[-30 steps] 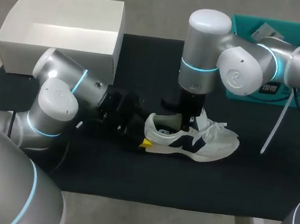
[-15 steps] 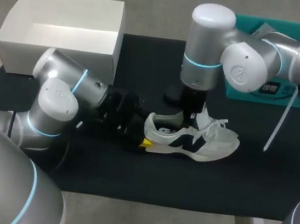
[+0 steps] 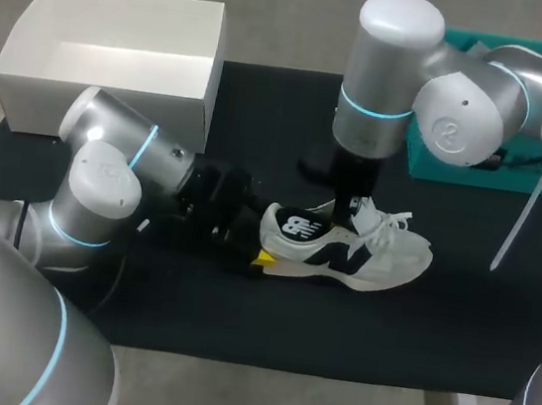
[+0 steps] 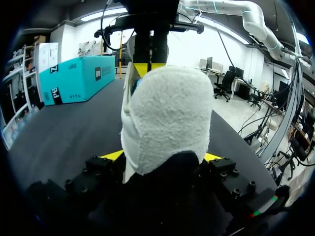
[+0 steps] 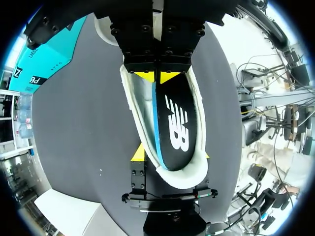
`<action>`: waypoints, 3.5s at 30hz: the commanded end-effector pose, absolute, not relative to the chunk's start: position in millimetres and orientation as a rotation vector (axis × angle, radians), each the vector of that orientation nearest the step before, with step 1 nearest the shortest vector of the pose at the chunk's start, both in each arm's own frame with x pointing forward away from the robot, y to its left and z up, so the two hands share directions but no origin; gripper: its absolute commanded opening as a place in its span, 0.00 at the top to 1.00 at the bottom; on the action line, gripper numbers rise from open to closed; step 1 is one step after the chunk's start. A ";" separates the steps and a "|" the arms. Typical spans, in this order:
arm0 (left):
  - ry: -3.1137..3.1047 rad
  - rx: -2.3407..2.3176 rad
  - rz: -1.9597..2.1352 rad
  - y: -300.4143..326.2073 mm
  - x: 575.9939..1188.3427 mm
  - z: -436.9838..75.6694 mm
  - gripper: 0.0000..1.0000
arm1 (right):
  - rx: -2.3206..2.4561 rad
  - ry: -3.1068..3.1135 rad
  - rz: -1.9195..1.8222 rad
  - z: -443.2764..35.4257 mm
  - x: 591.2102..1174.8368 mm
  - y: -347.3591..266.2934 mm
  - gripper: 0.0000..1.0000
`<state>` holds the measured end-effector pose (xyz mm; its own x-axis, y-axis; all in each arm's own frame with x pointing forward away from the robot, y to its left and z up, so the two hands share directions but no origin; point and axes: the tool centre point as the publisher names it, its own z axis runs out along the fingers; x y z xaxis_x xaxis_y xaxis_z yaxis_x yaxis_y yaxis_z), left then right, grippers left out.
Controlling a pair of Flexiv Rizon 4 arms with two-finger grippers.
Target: Take the shoe out of the shoebox, open the shoe tongue, remove and reinsert the insole, then place the shoe into the shoebox
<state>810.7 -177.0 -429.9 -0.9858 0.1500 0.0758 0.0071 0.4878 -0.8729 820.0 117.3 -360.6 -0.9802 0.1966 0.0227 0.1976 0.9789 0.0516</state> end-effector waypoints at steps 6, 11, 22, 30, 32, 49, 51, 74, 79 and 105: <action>-2.585 -0.138 1.514 -177.9 811.5 -430.8 1.00 | -0.267 -3.162 -0.302 -349.9 823.1 118.7 1.00; -2.585 -0.138 1.514 -177.9 811.5 -430.8 1.00 | -0.250 -3.170 -0.326 -347.4 826.3 121.8 1.00; -2.585 -0.138 1.514 -177.9 811.5 -430.8 1.00 | -0.290 -3.171 -0.292 -342.5 820.8 107.0 1.00; -2.585 -0.138 1.514 -177.9 811.5 -430.8 1.00 | -0.297 -3.178 -0.331 -341.1 823.5 106.8 1.00; -2.585 -0.138 1.514 -177.9 811.5 -430.8 1.00 | -0.283 -3.189 -0.378 -339.0 826.1 110.5 1.00; -2.585 -0.138 1.514 -177.9 811.5 -430.8 1.00 | -0.277 -3.209 -0.800 -301.4 850.9 147.8 1.00; -2.585 -0.138 1.514 -177.9 811.5 -430.8 1.00 | -0.256 -3.215 -0.816 -291.2 854.5 152.2 1.00; -2.585 -0.138 1.514 -177.9 811.5 -430.8 1.00 | -0.339 -3.188 -0.994 -203.6 883.1 167.5 1.00; -2.585 -0.138 1.514 -177.9 811.5 -430.8 1.00 | -0.339 -3.188 -0.994 -203.6 883.1 167.5 1.00; -2.585 -0.138 1.514 -177.9 811.5 -430.8 1.00 | -0.434 -3.160 -1.125 -191.5 893.5 169.4 1.00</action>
